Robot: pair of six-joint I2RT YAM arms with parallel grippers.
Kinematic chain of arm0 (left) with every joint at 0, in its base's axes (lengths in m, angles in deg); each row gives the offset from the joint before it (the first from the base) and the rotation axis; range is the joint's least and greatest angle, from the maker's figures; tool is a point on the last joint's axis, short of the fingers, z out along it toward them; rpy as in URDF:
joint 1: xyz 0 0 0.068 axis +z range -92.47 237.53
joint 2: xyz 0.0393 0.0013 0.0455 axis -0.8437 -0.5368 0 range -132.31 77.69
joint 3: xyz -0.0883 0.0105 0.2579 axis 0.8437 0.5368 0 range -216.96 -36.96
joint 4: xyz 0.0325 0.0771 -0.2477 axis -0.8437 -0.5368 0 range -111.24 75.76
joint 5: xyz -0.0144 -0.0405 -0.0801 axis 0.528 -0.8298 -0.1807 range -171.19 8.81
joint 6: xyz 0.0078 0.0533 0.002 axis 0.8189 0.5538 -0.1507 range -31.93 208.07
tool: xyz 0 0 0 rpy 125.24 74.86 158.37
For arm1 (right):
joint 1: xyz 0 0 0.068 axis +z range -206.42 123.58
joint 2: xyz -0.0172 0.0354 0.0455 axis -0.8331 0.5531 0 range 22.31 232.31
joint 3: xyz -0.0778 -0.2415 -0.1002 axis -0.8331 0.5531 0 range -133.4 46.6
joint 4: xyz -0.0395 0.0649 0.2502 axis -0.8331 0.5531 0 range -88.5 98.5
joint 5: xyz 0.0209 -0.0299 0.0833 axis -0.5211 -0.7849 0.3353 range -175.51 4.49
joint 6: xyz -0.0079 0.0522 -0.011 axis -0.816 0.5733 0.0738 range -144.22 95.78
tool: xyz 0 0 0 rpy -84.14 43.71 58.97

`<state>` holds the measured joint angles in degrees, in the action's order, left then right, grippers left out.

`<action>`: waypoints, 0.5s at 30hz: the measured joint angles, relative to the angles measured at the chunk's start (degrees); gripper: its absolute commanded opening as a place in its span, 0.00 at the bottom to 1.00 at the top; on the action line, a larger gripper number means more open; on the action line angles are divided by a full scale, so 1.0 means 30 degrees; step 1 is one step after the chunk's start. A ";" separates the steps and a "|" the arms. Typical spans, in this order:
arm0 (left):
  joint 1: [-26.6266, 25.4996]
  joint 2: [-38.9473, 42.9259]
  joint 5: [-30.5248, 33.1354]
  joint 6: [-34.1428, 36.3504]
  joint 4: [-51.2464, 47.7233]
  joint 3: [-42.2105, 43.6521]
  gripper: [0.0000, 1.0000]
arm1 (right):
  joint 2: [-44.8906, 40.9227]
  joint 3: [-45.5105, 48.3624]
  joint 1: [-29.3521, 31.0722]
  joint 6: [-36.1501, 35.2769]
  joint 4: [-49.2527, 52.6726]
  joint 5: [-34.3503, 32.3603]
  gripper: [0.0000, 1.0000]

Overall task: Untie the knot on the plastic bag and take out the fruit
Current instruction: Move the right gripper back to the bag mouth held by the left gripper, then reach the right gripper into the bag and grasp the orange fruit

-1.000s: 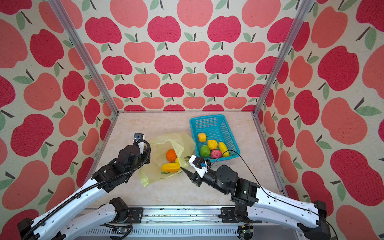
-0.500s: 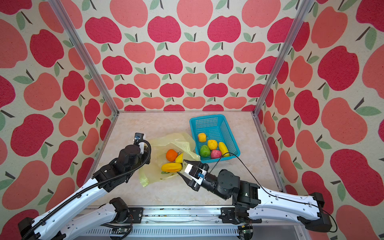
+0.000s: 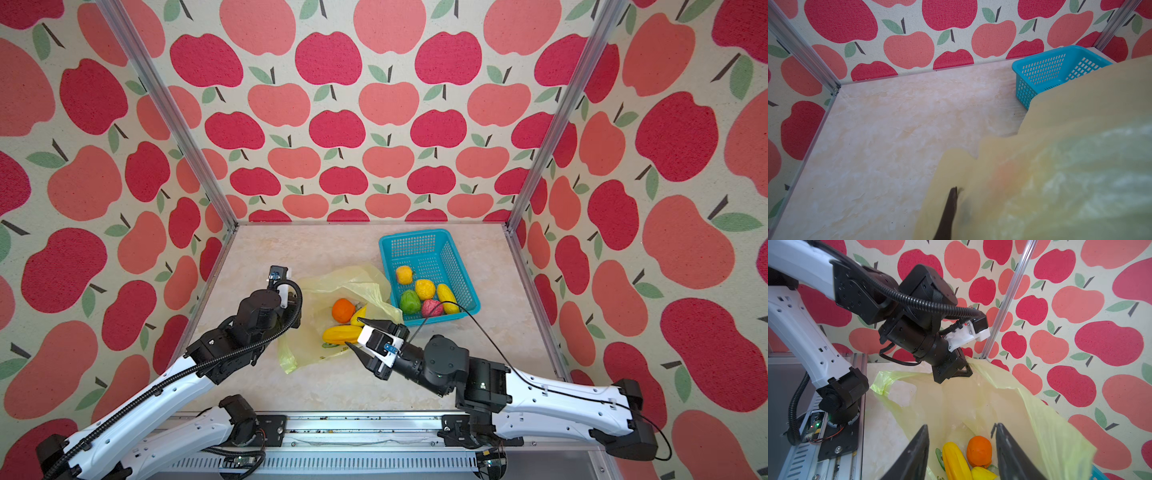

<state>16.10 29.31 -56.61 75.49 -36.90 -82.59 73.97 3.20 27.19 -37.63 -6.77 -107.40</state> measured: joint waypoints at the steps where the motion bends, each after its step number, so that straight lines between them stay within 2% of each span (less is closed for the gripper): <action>1: 0.0000 0.0000 0.0000 0.0000 0.0000 0.0000 0.00 | 0.1056 -0.0160 0.0000 0.0015 -0.0291 -0.0226 0.49; 6: 0.0000 0.0007 0.0000 0.0000 0.0000 0.0000 0.00 | 0.6790 -0.0576 -0.0219 0.0641 -0.1712 -0.1545 0.47; 12: 0.0000 0.0211 0.0000 0.0000 0.0000 0.0015 0.00 | 1.0848 -0.0568 -0.2149 0.2688 -0.3730 -0.2186 0.45; 13: 0.0000 0.0248 0.0000 0.0000 0.0000 0.0015 0.00 | 1.1373 -0.0568 -0.2426 0.3045 -0.3942 -0.2353 0.45; 15: 0.0000 0.0270 0.0000 0.0000 0.0000 0.0015 0.00 | 1.2437 -0.0532 -0.2900 0.3832 -0.4393 -0.2871 0.56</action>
<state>16.10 30.12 -56.61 75.49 -36.90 -82.54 111.28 1.60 18.50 -26.13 -19.95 -116.01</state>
